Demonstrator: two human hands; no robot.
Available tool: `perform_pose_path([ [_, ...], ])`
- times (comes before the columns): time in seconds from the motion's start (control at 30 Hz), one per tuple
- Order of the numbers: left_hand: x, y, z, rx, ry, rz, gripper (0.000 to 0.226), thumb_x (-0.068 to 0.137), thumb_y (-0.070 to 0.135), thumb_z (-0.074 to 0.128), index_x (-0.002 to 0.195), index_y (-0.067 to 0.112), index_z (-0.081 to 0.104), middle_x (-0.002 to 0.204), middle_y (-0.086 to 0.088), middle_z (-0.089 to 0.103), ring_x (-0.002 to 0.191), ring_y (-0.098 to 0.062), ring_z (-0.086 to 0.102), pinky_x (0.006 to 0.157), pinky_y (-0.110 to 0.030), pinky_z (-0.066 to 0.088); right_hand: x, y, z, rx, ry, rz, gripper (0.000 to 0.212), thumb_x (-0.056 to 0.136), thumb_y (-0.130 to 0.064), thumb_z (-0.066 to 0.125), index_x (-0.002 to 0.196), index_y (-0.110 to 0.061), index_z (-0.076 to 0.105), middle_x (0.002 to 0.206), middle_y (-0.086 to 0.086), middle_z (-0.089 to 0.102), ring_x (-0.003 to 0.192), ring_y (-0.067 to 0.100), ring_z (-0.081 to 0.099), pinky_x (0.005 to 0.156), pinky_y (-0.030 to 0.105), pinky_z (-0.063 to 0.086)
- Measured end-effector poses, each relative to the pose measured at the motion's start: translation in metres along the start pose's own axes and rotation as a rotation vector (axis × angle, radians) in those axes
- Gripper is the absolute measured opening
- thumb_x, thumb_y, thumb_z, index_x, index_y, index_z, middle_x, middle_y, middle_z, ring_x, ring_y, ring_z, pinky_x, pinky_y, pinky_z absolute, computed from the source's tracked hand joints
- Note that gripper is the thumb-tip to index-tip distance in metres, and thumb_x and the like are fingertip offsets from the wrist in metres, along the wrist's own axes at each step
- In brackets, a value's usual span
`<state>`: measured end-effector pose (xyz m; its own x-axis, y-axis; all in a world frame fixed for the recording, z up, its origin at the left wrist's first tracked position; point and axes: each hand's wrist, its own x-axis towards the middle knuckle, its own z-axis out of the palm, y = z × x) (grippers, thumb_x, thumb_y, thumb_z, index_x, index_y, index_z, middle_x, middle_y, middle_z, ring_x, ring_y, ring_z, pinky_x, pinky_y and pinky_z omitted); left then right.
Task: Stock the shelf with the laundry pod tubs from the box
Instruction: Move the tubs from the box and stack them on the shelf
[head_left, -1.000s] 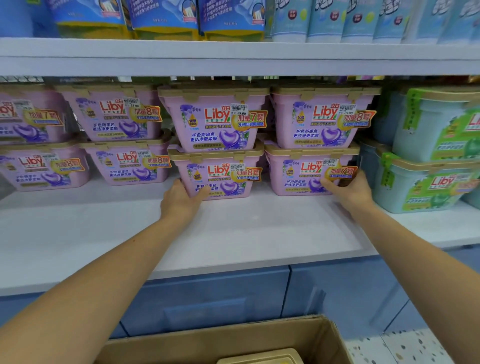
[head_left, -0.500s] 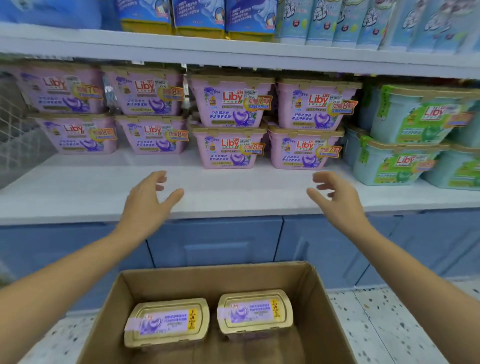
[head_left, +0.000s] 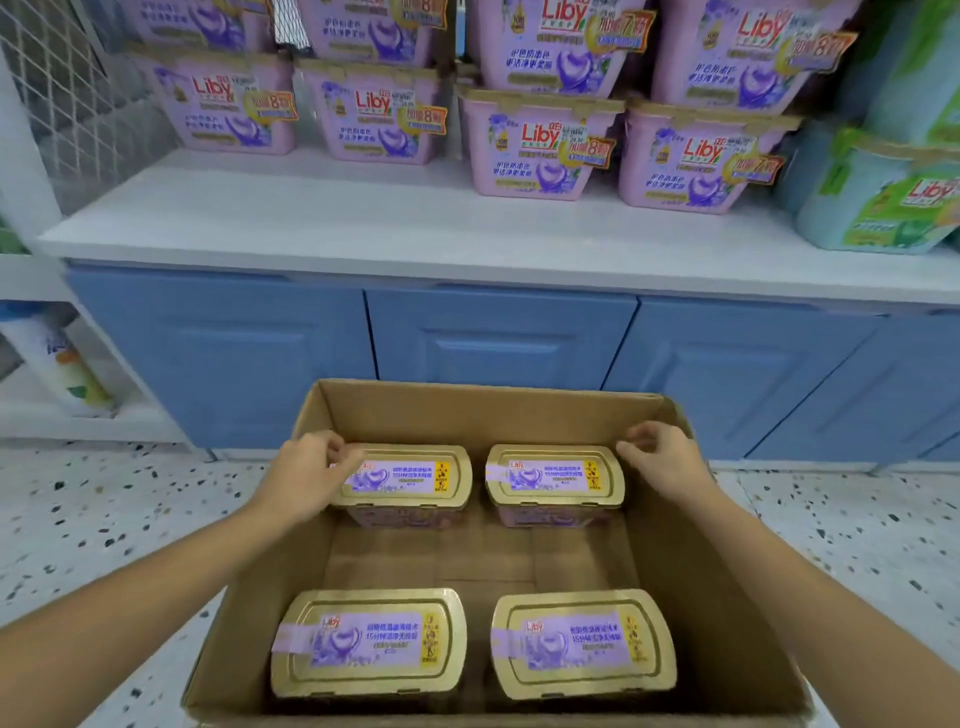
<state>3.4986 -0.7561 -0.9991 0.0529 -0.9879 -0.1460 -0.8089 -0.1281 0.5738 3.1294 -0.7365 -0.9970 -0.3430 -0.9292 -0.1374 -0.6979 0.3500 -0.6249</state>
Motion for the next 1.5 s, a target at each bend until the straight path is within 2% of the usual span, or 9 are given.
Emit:
perform_pose_path([
  [0.4, 0.027, -0.041, 0.076, -0.019, -0.033, -0.286, 0.053, 0.092, 0.036, 0.05, 0.124, -0.006, 0.045, 0.125, -0.027, 0.057, 0.117, -0.042, 0.052, 0.092, -0.041, 0.043, 0.025, 0.059, 0.066, -0.071, -0.069, 0.329, 0.059, 0.092, -0.041, 0.047, 0.136, -0.002, 0.043, 0.122, 0.02, 0.061, 0.11, 0.037, 0.059, 0.096, 0.044, 0.046],
  [0.6, 0.046, -0.031, 0.093, -0.026, -0.019, -0.371, 0.06, 0.094, 0.038, 0.046, 0.131, -0.008, 0.039, 0.136, -0.03, 0.043, 0.128, -0.042, 0.041, 0.102, -0.041, 0.034, 0.041, 0.068, 0.082, 0.058, -0.04, 0.368, 0.043, 0.089, -0.039, 0.052, 0.108, -0.001, 0.06, 0.1, 0.021, 0.065, 0.092, 0.041, 0.064, 0.08, 0.047, 0.055],
  [0.7, 0.056, -0.034, 0.097, -0.126, -0.039, -0.467, 0.053, 0.095, 0.036, 0.045, 0.123, -0.008, 0.052, 0.13, -0.026, 0.055, 0.121, -0.04, 0.051, 0.095, -0.038, 0.041, 0.045, 0.07, 0.084, 0.117, -0.052, 0.407, 0.043, 0.088, -0.04, 0.055, 0.103, 0.0, 0.057, 0.093, 0.015, 0.058, 0.078, 0.034, 0.063, 0.043, 0.03, 0.053],
  [0.83, 0.061, -0.047, 0.103, -0.359, -0.08, -0.577, 0.045, 0.095, 0.027, 0.047, 0.125, -0.007, 0.052, 0.129, -0.024, 0.056, 0.117, -0.04, 0.054, 0.087, -0.043, 0.049, 0.05, 0.077, 0.091, 0.331, -0.075, 0.473, 0.028, 0.088, -0.034, 0.059, 0.088, -0.008, 0.047, 0.097, 0.011, 0.052, 0.092, 0.027, 0.057, 0.046, 0.033, 0.055],
  [0.93, 0.067, -0.054, 0.104, -0.618, -0.105, -0.642, 0.039, 0.097, 0.02, 0.044, 0.127, -0.005, 0.047, 0.122, -0.016, 0.053, 0.115, -0.038, 0.056, 0.049, -0.036, 0.057, 0.05, 0.077, 0.093, 0.519, -0.061, 0.492, 0.024, 0.09, -0.025, 0.058, 0.074, -0.013, 0.043, 0.082, 0.004, 0.05, 0.075, 0.02, 0.056, 0.035, 0.026, 0.052],
  [1.1, 0.068, -0.043, 0.095, -0.225, -0.027, -0.472, 0.037, 0.095, 0.023, 0.045, 0.116, -0.006, 0.056, 0.123, -0.026, 0.058, 0.11, -0.043, 0.057, 0.087, -0.044, 0.051, 0.045, 0.073, 0.083, 0.426, 0.006, 0.429, 0.025, 0.089, -0.026, 0.059, 0.074, -0.011, 0.046, 0.08, 0.007, 0.054, 0.071, 0.022, 0.058, 0.038, 0.029, 0.055],
  [1.17, 0.063, -0.031, 0.087, -0.02, 0.019, -0.346, 0.037, 0.096, 0.024, 0.042, 0.113, -0.007, 0.054, 0.122, -0.028, 0.057, 0.112, -0.045, 0.053, 0.09, -0.043, 0.044, 0.045, 0.07, 0.073, 0.265, 0.049, 0.361, 0.025, 0.088, -0.029, 0.06, 0.081, -0.006, 0.052, 0.087, 0.012, 0.059, 0.078, 0.028, 0.062, 0.058, 0.04, 0.059],
  [1.27, 0.053, -0.013, 0.064, 0.081, 0.075, -0.176, 0.034, 0.097, 0.027, 0.04, 0.102, -0.004, 0.054, 0.111, -0.028, 0.06, 0.1, -0.046, 0.059, 0.087, -0.044, 0.048, 0.039, 0.057, 0.052, 0.17, 0.07, 0.269, 0.025, 0.086, -0.033, 0.061, 0.074, -0.013, 0.053, 0.09, 0.015, 0.065, 0.087, 0.035, 0.065, 0.078, 0.051, 0.056],
  [1.5, 0.037, 0.035, -0.029, -0.068, 0.176, 0.003, 0.035, 0.094, 0.025, 0.043, 0.09, -0.005, 0.06, 0.076, -0.019, 0.065, 0.039, -0.022, 0.062, 0.046, -0.03, 0.05, 0.011, 0.001, -0.022, 0.085, 0.148, 0.165, 0.039, 0.088, -0.035, 0.057, 0.079, 0.003, 0.057, 0.081, 0.016, 0.058, 0.081, 0.033, 0.054, 0.069, 0.036, 0.04],
])
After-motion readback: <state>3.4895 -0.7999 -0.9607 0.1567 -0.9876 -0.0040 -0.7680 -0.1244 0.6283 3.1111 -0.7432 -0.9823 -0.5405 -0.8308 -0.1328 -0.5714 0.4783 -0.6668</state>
